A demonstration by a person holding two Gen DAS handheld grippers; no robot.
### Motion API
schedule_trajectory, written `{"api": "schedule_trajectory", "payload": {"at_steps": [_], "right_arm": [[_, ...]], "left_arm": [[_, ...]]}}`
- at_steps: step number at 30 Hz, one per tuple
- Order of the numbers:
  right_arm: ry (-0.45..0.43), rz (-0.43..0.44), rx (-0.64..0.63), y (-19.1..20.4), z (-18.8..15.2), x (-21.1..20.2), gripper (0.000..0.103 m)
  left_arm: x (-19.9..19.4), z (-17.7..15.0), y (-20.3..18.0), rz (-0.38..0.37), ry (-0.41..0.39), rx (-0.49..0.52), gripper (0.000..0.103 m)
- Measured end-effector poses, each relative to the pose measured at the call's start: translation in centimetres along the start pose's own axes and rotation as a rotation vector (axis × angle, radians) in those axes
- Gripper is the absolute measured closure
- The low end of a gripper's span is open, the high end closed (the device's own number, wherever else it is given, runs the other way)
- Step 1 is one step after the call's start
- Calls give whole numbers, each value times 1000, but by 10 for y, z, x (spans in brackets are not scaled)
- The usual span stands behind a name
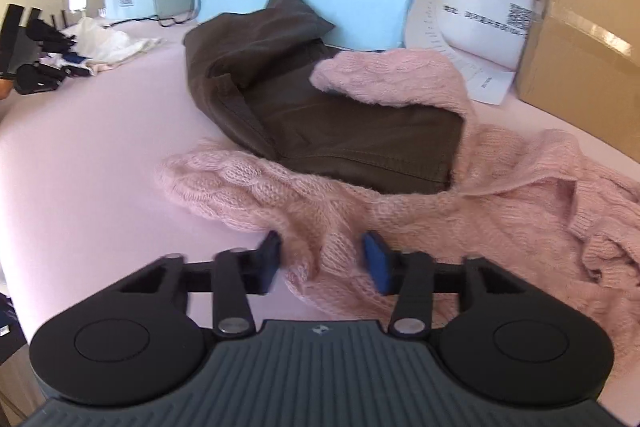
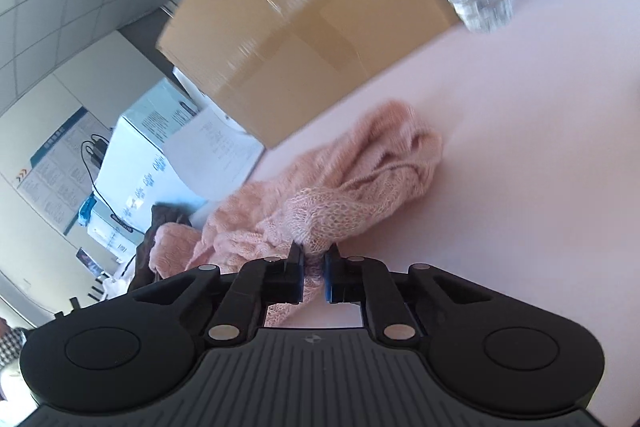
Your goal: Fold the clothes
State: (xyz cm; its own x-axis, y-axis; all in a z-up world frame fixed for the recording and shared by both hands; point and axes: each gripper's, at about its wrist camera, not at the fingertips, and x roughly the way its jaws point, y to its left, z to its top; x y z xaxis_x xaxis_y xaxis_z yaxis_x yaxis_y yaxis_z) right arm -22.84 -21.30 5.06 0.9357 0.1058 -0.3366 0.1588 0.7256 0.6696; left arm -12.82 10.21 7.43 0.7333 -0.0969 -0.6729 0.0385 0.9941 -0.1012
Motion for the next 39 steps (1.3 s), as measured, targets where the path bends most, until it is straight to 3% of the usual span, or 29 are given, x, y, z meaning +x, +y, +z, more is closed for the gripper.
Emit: {"api": "schedule_trajectory", "payload": {"at_steps": [8, 12, 17, 23, 28, 35, 39], "right_arm": [[-122, -62, 90, -38, 4, -76, 96], [-157, -120, 26, -43, -1, -112, 96], [-162, -185, -83, -32, -14, -131, 96], [-133, -184, -32, -37, -17, -151, 96], [-96, -218, -60, -31, -17, -152, 96], [-8, -224, 27, -32, 15, -135, 95], [35, -251, 19, -28, 34, -118, 96]], "left_arm": [[-9, -9, -26, -203, 79, 50, 89], [-16, -18, -40, -291, 110, 87, 89], [-21, -24, -51, -291, 121, 117, 89], [-26, -25, -45, -303, 160, 114, 89], [-36, -26, -48, -292, 205, 150, 89], [-34, 14, -59, -317, 295, 245, 89], [-14, 50, -56, -348, 400, 228, 89]]}}
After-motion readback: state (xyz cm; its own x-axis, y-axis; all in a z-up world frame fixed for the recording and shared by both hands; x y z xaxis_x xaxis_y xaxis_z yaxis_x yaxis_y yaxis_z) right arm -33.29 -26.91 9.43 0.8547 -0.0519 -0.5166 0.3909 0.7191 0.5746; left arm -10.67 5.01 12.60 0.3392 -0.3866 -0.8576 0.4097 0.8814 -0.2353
